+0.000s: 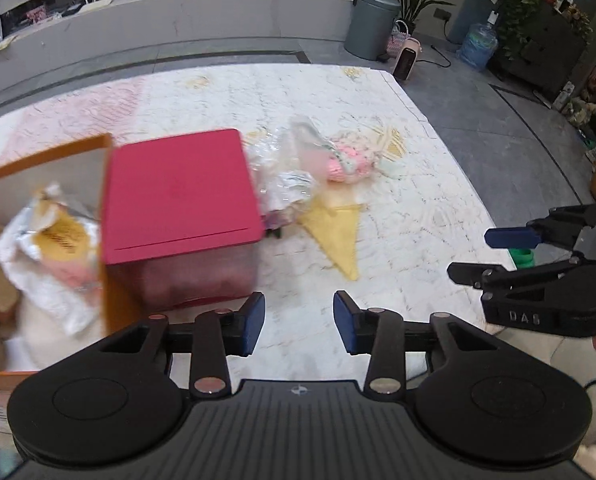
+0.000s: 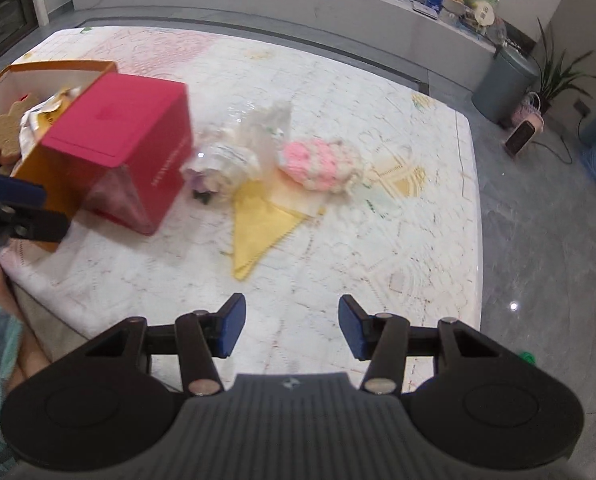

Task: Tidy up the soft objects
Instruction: 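Grasp the clear plastic item with the left tool while the right tool grasps the pink knitted ball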

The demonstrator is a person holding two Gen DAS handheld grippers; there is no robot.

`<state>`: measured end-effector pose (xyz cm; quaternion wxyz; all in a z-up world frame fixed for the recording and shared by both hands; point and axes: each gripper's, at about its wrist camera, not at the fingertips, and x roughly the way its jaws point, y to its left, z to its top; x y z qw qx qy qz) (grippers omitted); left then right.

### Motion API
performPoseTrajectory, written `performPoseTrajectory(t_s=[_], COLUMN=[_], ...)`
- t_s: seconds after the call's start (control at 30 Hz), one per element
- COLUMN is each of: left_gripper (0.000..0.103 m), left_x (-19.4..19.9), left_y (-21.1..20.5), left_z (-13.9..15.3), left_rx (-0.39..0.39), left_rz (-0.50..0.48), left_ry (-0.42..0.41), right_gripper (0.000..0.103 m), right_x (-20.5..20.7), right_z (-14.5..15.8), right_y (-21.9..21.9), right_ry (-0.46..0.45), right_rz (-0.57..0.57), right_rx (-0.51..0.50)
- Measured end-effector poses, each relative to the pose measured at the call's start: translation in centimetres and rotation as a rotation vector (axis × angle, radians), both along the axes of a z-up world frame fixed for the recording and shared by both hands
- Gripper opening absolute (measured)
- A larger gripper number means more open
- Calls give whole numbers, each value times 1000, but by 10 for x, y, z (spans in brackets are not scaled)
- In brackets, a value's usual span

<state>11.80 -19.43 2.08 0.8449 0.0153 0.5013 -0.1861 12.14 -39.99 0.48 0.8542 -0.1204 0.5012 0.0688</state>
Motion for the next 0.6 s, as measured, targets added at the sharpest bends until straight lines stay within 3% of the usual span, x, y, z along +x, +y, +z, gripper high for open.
performPoseTrajectory(t_s=[0.2, 0.43, 0.53, 0.6], left_gripper=[44, 44, 51, 61], left_x=[24, 75, 99, 111], left_y=[-32, -54, -63, -69], left_z=[-17, -4, -4, -6], left_rx=[34, 83, 80, 78], left_rz=[7, -29, -47, -48], left_ry=[-9, -25, -3, -1], right_gripper=[51, 50, 50, 49], right_x=[25, 68, 87, 98], right_z=[-21, -30, -35, -38], right_y=[-17, -25, -25, -26], right_ry=[17, 24, 27, 28], right_rz=[-12, -15, -8, -7], right_rx=[49, 93, 87, 82])
